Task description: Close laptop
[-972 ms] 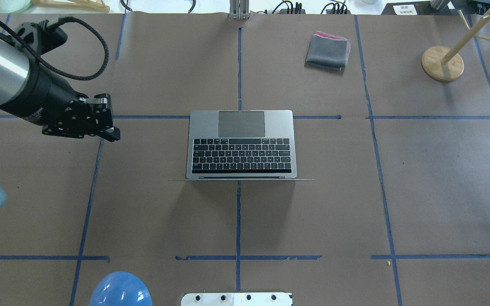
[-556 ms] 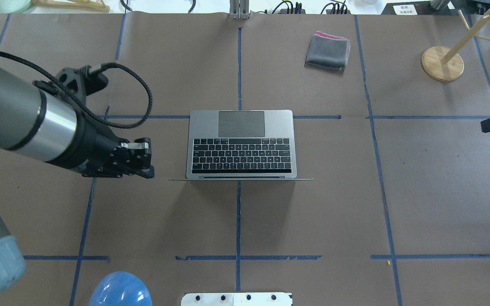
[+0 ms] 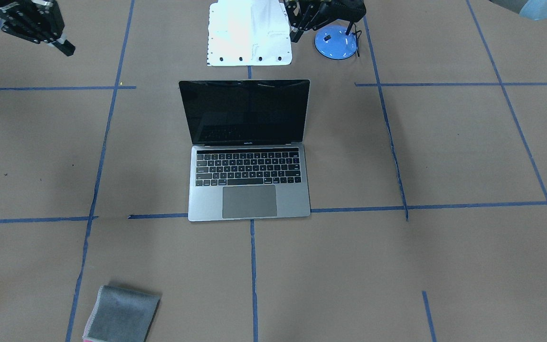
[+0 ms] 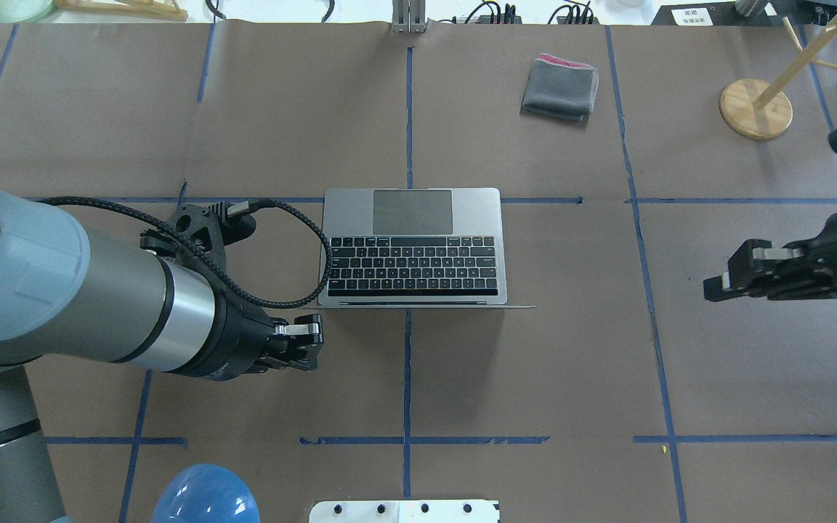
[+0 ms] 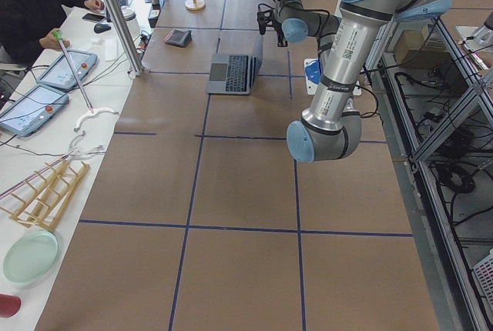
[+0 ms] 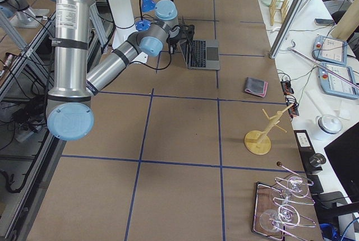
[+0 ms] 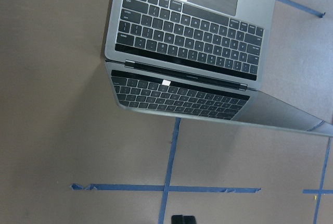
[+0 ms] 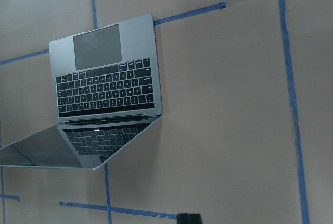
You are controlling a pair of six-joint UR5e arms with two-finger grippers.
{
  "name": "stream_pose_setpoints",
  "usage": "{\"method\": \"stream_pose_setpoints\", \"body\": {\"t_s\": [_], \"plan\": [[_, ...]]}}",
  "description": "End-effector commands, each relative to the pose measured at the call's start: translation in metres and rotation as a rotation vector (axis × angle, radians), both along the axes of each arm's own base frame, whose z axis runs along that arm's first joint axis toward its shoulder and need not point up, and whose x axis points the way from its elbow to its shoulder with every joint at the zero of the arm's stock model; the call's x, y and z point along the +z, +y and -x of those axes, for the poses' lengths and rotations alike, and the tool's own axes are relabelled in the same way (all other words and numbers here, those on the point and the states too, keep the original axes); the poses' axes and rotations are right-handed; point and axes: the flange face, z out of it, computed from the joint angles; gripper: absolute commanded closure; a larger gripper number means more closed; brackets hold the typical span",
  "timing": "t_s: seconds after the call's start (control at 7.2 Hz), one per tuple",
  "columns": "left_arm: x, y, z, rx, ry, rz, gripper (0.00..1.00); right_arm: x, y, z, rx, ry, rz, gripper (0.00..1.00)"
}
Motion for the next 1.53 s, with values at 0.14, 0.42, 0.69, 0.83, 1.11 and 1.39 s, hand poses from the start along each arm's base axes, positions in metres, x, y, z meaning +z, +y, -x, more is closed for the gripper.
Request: {"method": "stream_pose_setpoints", "body": {"t_s": [0.14,0.42,0.69,0.83,1.11,1.39], "plan": [[0.003,0.008,-0.036,-0.016,-0.040,-0.029,1.00,-0.030,0.076,0.118,0.124,0.030,-0.099,0.99],[0.013,0.000,-0.052,-0.035,-0.080,-0.038,1.00,-0.038,0.078,0.172,0.178,0.063,-0.150,0.99],[0.021,-0.001,-0.065,-0.036,-0.106,-0.036,1.00,-0.060,0.079,0.222,0.192,0.087,-0.170,0.99],[0.024,0.002,-0.073,-0.036,-0.118,-0.040,1.00,-0.061,0.085,0.236,0.188,0.098,-0.177,0.99],[0.023,0.002,-0.080,-0.037,-0.123,-0.042,1.00,-0.059,0.083,0.249,0.195,0.114,-0.181,0.99],[0.018,-0.002,-0.090,-0.024,-0.127,-0.067,1.00,-0.062,0.066,0.252,0.247,0.123,-0.194,0.99]]}}
